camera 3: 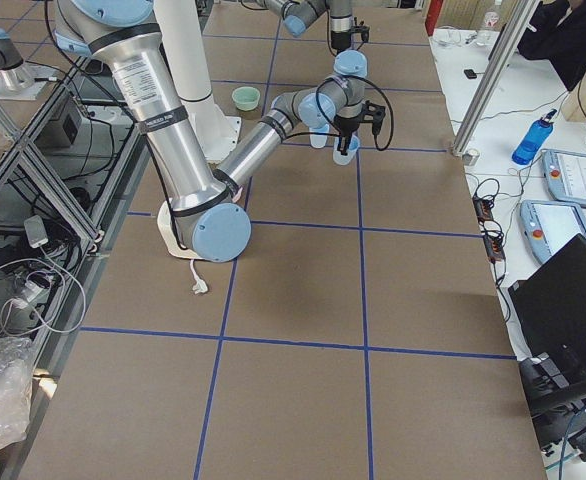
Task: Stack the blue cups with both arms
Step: 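Release and withdraw the left gripper while the right brings its cup above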
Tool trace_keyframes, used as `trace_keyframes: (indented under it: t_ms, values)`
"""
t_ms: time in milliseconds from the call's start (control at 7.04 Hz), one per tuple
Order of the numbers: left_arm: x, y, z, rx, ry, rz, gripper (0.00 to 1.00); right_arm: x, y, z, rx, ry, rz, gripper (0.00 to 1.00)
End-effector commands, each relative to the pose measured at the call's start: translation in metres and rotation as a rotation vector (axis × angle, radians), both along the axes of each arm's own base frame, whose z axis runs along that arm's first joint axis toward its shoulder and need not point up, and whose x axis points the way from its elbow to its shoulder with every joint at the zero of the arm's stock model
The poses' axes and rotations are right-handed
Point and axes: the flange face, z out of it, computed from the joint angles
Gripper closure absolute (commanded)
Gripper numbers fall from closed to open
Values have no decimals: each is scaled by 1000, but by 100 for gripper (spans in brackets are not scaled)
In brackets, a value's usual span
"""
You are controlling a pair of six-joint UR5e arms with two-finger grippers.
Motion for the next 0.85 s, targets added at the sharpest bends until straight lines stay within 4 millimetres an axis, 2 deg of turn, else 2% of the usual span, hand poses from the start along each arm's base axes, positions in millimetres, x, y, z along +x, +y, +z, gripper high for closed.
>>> trace_keyframes:
  t_ms: [0,284,426,568,710]
  values:
    - [-107,-28,67,84,-45,25,2,-43,11,-34,-19,-11,26,100]
    - [-179,-37,122,163,-122,31,2,-90,24,-73,-38,-19,65,100]
    - [-207,-42,133,194,-149,28,2,-100,23,-90,-46,-15,77,100]
    - [-227,-49,146,208,-165,22,2,-115,33,-104,-52,-22,80,100]
    - [-251,-43,167,197,-181,7,2,-135,42,-118,-49,-17,98,100]
